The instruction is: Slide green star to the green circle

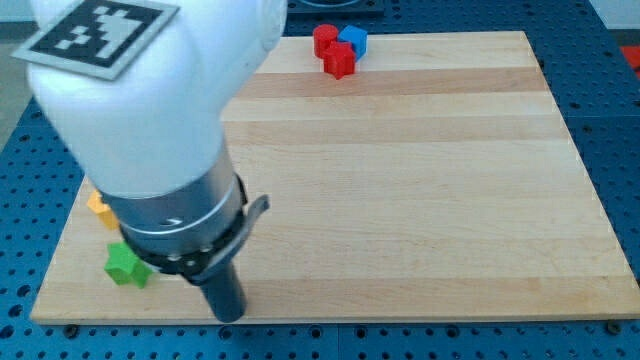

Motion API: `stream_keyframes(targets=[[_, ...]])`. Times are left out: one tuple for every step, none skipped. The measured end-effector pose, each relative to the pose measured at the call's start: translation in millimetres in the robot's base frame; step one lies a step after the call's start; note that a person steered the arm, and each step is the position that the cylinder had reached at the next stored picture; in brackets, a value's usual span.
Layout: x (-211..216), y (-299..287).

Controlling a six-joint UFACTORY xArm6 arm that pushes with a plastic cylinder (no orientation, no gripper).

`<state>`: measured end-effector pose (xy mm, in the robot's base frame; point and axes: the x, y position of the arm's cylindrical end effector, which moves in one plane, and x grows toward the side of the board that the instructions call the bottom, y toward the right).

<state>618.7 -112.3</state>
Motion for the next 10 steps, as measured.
stream_keyframes(targets=[[0.0,-55.4],[-9.2,-100.4],[-36.3,-111.2],[-71.6,-109.7],[-100.1,-108.6],[-128.0,-108.7],[-138.5,-108.6],[-125.4,-101.4],[-113.1,-71.1],[-99.1,-38.2]])
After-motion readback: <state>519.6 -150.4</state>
